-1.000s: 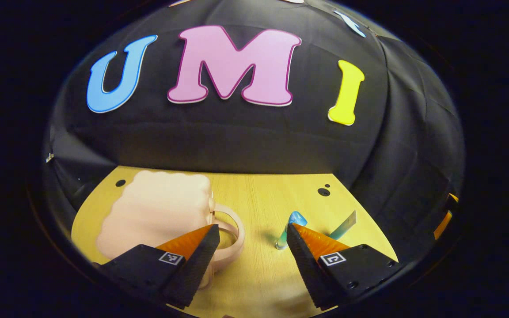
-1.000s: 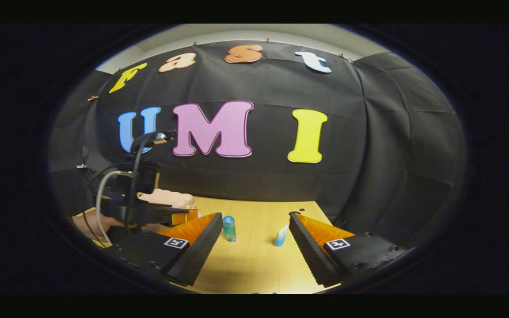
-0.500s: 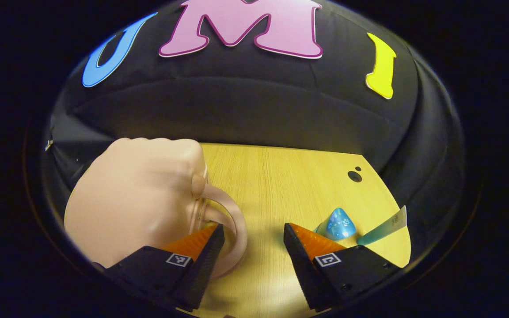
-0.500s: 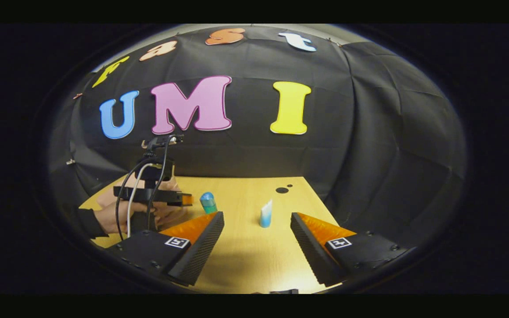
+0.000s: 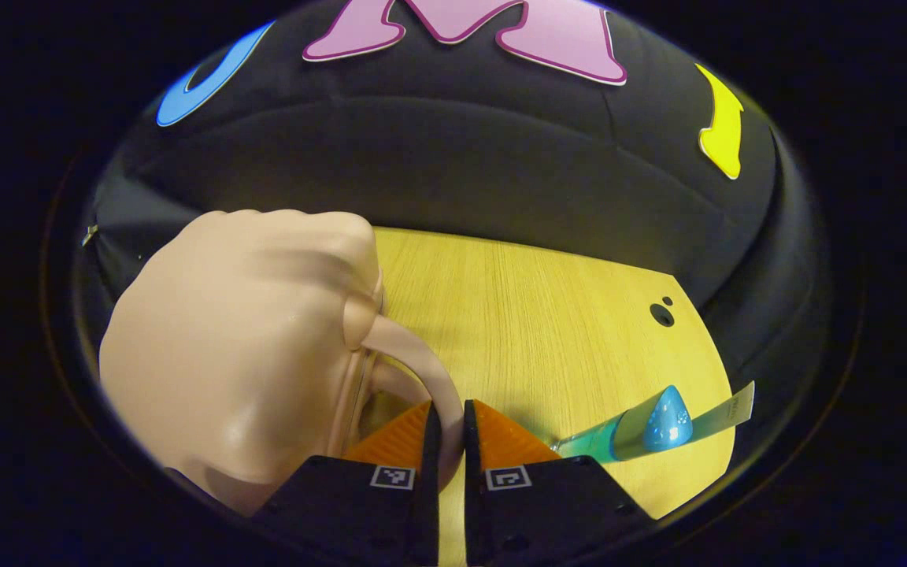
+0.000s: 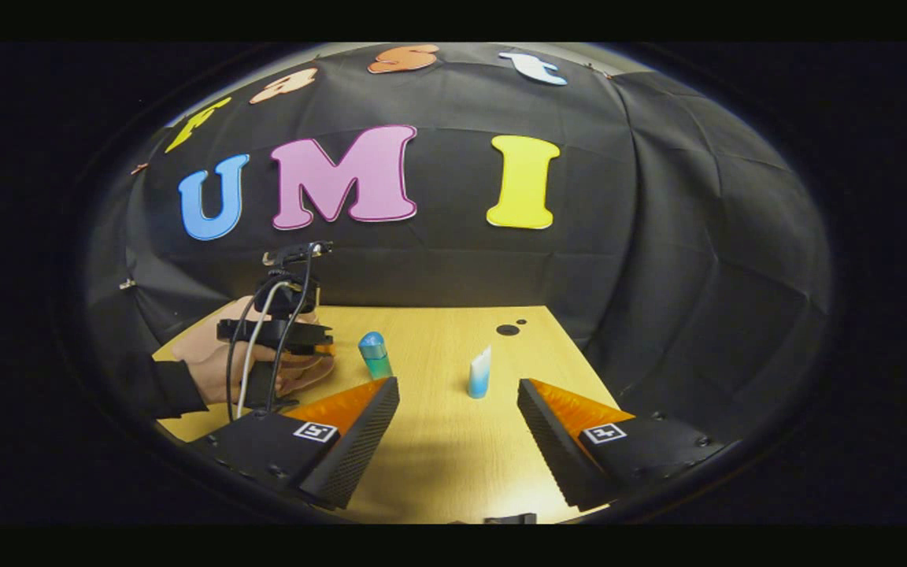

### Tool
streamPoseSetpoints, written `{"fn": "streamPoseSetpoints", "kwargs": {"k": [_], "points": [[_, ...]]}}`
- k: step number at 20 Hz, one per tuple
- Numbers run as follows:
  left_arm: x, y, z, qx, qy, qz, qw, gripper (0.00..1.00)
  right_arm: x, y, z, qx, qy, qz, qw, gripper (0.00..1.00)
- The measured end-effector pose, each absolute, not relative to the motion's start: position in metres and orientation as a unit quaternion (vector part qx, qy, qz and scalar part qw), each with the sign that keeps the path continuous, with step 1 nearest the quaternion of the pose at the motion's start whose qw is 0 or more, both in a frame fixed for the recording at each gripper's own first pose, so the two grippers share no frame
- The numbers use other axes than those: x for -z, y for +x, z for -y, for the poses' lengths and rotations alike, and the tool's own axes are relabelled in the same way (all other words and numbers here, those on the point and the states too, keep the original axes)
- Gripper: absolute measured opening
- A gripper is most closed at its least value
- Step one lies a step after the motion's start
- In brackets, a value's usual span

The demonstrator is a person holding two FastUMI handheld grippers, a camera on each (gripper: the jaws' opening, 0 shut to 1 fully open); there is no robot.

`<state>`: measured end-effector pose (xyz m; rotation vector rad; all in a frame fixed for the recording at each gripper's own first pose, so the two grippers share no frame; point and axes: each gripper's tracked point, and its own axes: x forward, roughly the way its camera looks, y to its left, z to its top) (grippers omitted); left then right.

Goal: First open the suitcase, pack the skin care products into it, and then close the suitcase.

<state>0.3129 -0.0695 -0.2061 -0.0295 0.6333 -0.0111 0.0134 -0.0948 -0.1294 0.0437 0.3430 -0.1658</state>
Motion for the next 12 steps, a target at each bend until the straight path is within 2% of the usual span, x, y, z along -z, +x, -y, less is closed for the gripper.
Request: {"fn": "streamPoseSetpoints", "kwargs": {"k": [4, 7, 12], "points": [[0.164, 0.305, 0.066, 0.026, -0.011, -0.31, 0.95, 0.12, 0.129, 0.017, 0.089, 0.077, 0.029, -0.168, 0.982, 0.96], [0.116, 0.287, 0.057, 0.033, -0.03, -0.313, 0.949, 0.11, 0.12, 0.02, 0.075, 0.062, 0.027, -0.156, 0.986, 0.96], [0.016, 0.271, -0.002, 0.027, 0.021, -0.283, 0.958, 0.11, 0.109, 0.021, 0.043, 0.023, 0.027, -0.141, 0.989, 0.96]]}}
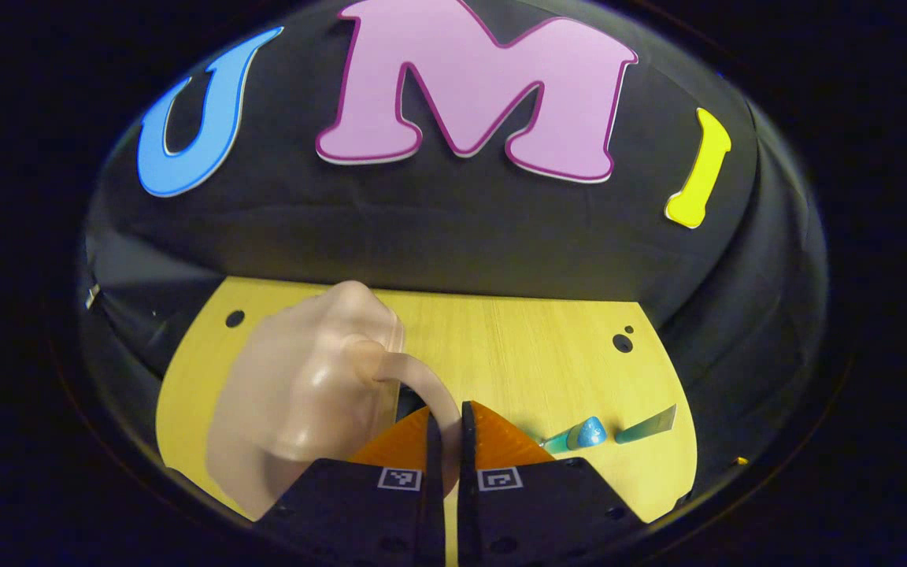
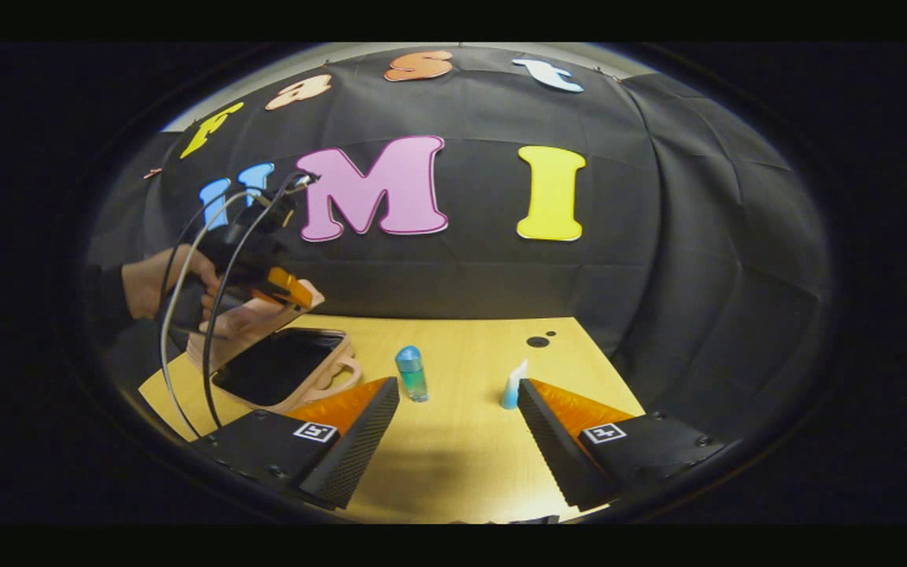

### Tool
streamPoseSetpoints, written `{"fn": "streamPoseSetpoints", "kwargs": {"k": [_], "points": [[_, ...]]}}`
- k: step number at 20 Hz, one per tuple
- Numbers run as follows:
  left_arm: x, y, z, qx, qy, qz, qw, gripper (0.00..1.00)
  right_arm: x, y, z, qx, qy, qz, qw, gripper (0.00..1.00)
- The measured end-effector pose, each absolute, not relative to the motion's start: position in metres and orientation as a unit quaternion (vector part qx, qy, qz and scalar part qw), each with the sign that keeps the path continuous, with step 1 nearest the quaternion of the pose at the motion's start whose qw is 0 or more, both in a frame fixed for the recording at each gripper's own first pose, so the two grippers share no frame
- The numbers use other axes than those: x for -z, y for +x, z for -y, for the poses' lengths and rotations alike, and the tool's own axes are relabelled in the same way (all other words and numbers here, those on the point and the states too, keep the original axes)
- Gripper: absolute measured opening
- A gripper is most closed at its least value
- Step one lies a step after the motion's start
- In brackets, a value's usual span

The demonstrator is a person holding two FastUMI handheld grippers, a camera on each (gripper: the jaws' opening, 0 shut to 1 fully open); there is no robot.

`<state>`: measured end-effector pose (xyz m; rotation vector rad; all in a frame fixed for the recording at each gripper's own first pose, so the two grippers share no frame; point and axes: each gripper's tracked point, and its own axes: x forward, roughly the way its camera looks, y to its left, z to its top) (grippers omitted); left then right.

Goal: First open the suitcase, pack the skin care products into it, and then close the suitcase.

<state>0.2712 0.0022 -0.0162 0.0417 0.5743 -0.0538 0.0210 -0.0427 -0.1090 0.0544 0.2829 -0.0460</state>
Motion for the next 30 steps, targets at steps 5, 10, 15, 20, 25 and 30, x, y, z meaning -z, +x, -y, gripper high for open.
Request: {"fn": "streamPoseSetpoints", "kwargs": {"k": [5, 10, 15, 20, 25, 30], "points": [[-0.042, 0.26, -0.091, 0.018, 0.003, -0.285, 0.958, 0.12, 0.11, 0.024, 0.005, -0.017, 0.02, -0.143, 0.989, 0.96], [-0.071, 0.252, -0.211, -0.036, 0.035, -0.294, 0.954, 0.11, 0.11, 0.027, -0.025, -0.038, 0.013, -0.147, 0.988, 0.96], [-0.055, 0.262, -0.333, -0.105, 0.08, -0.308, 0.942, 0.11, 0.125, 0.032, -0.044, -0.034, 0.005, -0.168, 0.985, 0.97], [0.011, 0.291, -0.431, -0.122, 0.052, -0.33, 0.934, 0.09, 0.137, 0.046, -0.047, -0.004, -0.03, -0.175, 0.984, 0.96], [0.099, 0.317, -0.496, -0.131, -0.003, -0.354, 0.926, 0.08, 0.17, 0.053, -0.05, 0.042, -0.035, -0.194, 0.98, 0.96], [0.153, 0.325, -0.516, -0.147, -0.012, -0.374, 0.915, 0.12, 0.187, 0.044, -0.058, 0.057, -0.03, -0.205, 0.977, 0.97]]}}
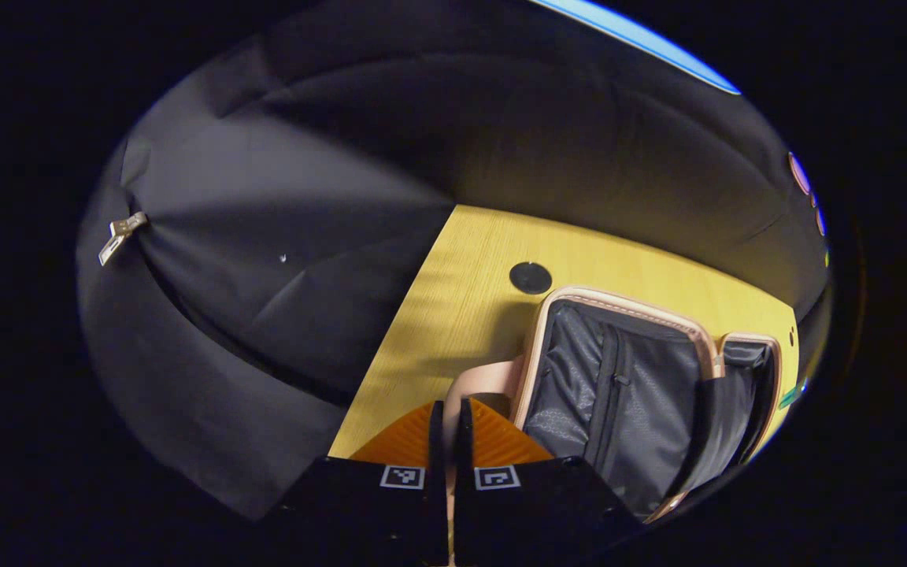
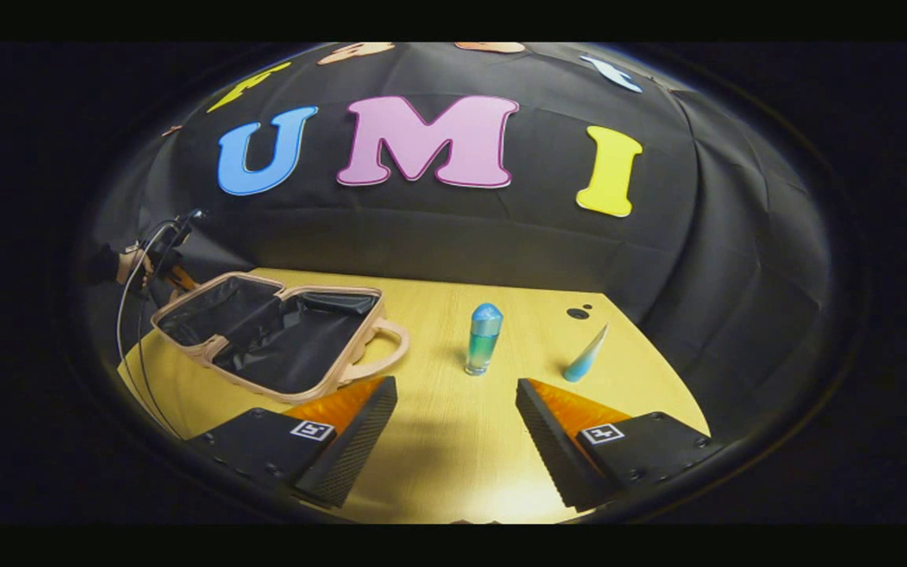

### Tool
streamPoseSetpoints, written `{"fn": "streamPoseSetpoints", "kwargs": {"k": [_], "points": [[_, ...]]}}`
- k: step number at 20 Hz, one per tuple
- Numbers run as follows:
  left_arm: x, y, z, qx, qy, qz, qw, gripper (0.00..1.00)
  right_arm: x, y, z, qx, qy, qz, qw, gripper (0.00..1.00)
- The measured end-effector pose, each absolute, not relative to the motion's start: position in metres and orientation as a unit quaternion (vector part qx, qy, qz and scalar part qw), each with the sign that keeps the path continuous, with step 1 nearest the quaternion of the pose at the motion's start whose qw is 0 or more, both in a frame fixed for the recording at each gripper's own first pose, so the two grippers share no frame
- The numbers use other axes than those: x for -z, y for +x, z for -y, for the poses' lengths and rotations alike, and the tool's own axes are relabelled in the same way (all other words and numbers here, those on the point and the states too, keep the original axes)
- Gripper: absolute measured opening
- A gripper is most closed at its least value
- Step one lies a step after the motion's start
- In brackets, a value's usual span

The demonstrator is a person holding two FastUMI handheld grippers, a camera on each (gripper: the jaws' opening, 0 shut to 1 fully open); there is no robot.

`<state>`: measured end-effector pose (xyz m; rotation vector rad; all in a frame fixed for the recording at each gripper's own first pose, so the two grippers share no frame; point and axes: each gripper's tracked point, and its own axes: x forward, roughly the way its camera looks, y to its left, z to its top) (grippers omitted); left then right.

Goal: First open the suitcase, pack the skin care products into it, and then close the suitcase.

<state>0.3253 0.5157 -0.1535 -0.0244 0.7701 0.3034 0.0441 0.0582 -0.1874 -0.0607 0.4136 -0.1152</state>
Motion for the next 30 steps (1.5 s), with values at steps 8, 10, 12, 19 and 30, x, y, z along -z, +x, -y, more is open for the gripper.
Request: {"fn": "streamPoseSetpoints", "kwargs": {"k": [8, 10, 12, 19, 30], "points": [[0.034, 0.288, -0.48, -0.162, -0.013, -0.214, 0.963, 1.0, 0.161, 0.044, -0.033, 0.077, -0.019, -0.179, 0.981, 0.97], [-0.031, 0.26, -0.436, -0.151, 0.002, -0.121, 0.981, 0.96, 0.144, 0.044, -0.015, 0.088, -0.012, -0.163, 0.983, 0.97], [-0.069, 0.222, -0.378, -0.148, 0.019, -0.044, 0.988, 0.96, 0.131, 0.043, 0.004, 0.095, -0.005, -0.148, 0.984, 0.97], [-0.01, 0.142, -0.149, -0.059, -0.031, 0.011, 0.998, 0.96, 0.111, 0.033, 0.073, 0.11, 0.002, -0.115, 0.987, 0.97], [0.17, 0.186, 0.124, 0.163, 0.003, -0.086, 0.983, 0.96, 0.171, 0.061, 0.131, 0.119, -0.009, -0.113, 0.986, 0.97]]}}
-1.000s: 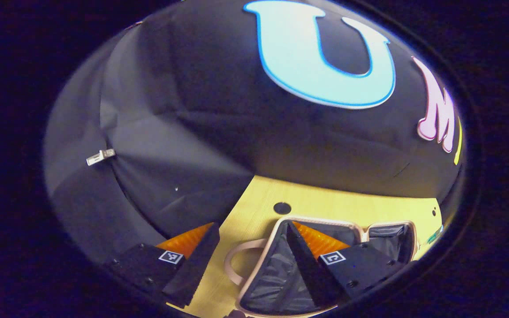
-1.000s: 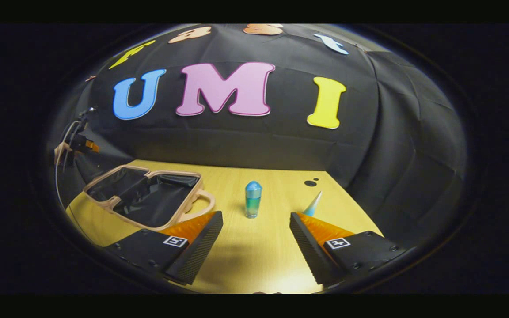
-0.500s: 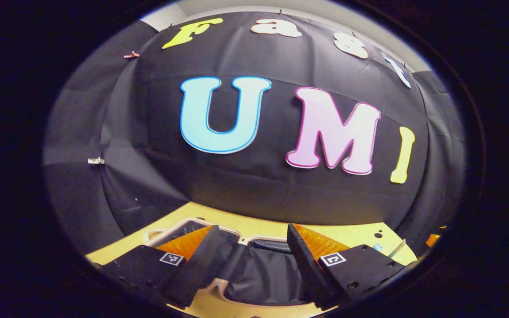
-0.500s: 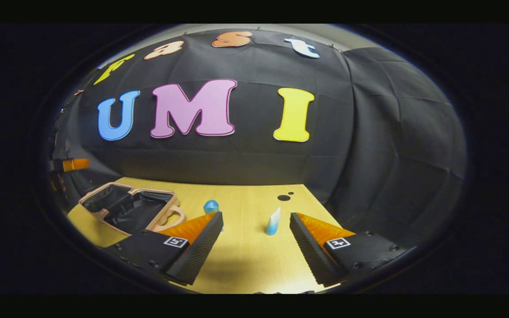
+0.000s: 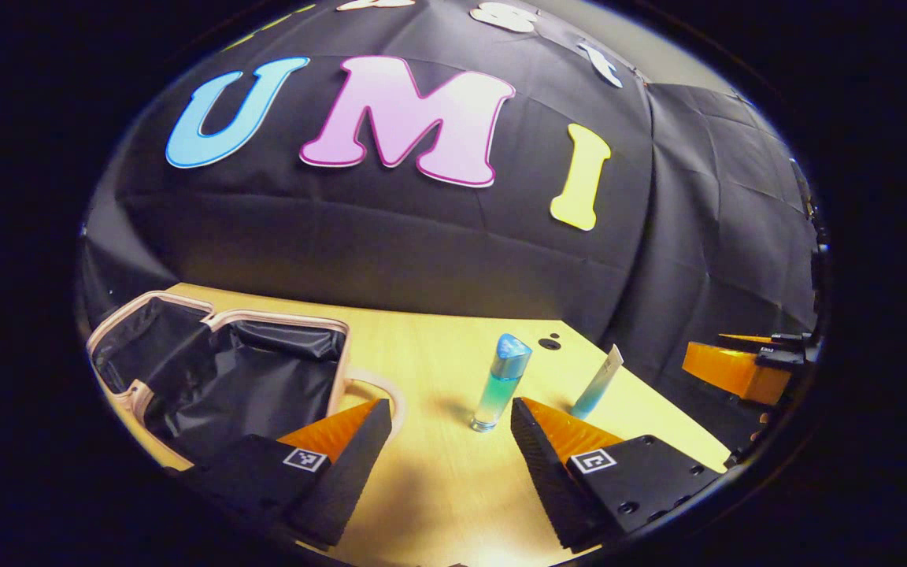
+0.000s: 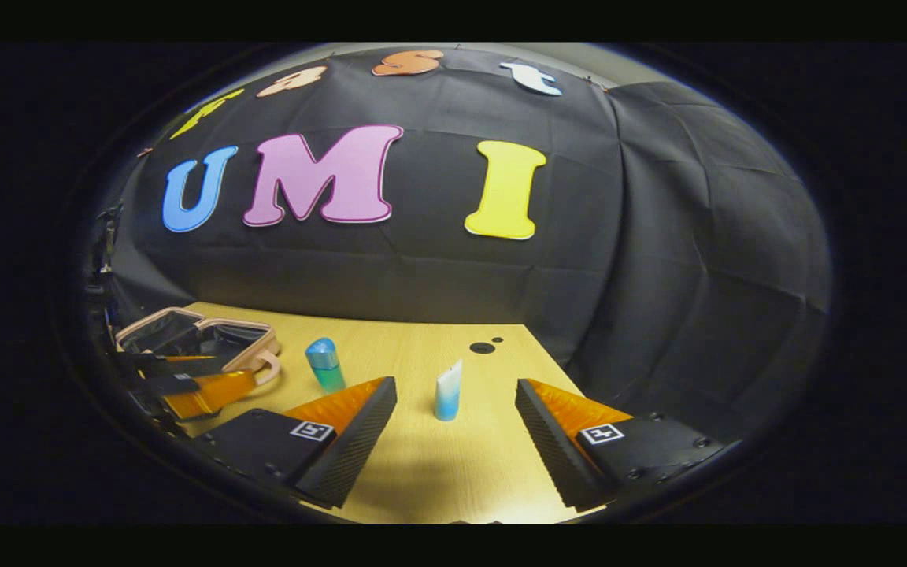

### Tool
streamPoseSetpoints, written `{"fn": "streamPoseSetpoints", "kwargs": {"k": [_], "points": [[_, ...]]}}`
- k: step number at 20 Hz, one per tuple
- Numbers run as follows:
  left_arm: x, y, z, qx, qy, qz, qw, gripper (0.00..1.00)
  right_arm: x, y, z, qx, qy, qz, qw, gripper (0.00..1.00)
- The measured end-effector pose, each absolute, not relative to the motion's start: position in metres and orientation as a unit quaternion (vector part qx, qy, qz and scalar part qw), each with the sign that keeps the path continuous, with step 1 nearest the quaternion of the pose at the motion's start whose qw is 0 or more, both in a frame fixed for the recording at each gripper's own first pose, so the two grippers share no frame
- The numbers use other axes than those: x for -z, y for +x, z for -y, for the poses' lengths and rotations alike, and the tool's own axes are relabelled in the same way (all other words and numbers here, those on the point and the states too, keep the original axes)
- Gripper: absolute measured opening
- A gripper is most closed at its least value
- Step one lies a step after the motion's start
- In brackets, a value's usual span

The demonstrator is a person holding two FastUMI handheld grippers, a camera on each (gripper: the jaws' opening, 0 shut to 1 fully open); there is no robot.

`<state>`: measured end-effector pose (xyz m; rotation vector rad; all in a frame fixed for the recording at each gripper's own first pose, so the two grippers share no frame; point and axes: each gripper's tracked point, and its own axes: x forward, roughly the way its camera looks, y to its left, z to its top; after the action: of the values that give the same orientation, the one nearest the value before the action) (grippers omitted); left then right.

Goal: First open the suitcase, pack the skin care products into it, and then close the suitcase.

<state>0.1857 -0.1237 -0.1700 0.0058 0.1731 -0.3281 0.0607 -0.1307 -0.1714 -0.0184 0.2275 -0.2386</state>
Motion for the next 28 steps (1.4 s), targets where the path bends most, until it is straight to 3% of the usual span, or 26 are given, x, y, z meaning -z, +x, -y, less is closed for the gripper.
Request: {"fn": "streamPoseSetpoints", "kwargs": {"k": [2, 3, 10, 14, 17, 26, 27, 28], "points": [[0.182, 0.219, 0.149, 0.17, 0.009, -0.092, 0.981, 0.92, 0.183, 0.069, 0.131, 0.115, 0.023, -0.107, 0.987, 0.97], [0.191, 0.237, 0.154, 0.169, 0.011, -0.102, 0.98, 0.96, 0.192, 0.075, 0.14, 0.127, 0.029, -0.108, 0.986, 0.97], [0.236, 0.287, 0.178, 0.19, 0.055, -0.14, 0.97, 0.95, 0.244, 0.117, 0.164, 0.153, 0.054, -0.146, 0.976, 0.96], [0.239, 0.299, 0.184, 0.18, 0.07, -0.149, 0.97, 0.79, 0.266, 0.142, 0.165, 0.159, 0.07, -0.165, 0.971, 0.97], [0.241, 0.303, 0.185, 0.175, 0.077, -0.157, 0.969, 0.48, 0.277, 0.157, 0.163, 0.159, 0.059, -0.173, 0.97, 0.97], [0.24, 0.292, 0.156, 0.154, 0.043, -0.161, 0.974, 0.46, 0.308, 0.189, 0.174, 0.177, 0.04, -0.197, 0.963, 0.97], [0.24, 0.291, 0.154, 0.152, 0.041, -0.161, 0.974, 0.49, 0.311, 0.191, 0.175, 0.178, 0.038, -0.199, 0.963, 0.91], [0.24, 0.289, 0.151, 0.151, 0.04, -0.162, 0.974, 0.46, 0.315, 0.193, 0.175, 0.178, 0.038, -0.201, 0.963, 0.85]]}}
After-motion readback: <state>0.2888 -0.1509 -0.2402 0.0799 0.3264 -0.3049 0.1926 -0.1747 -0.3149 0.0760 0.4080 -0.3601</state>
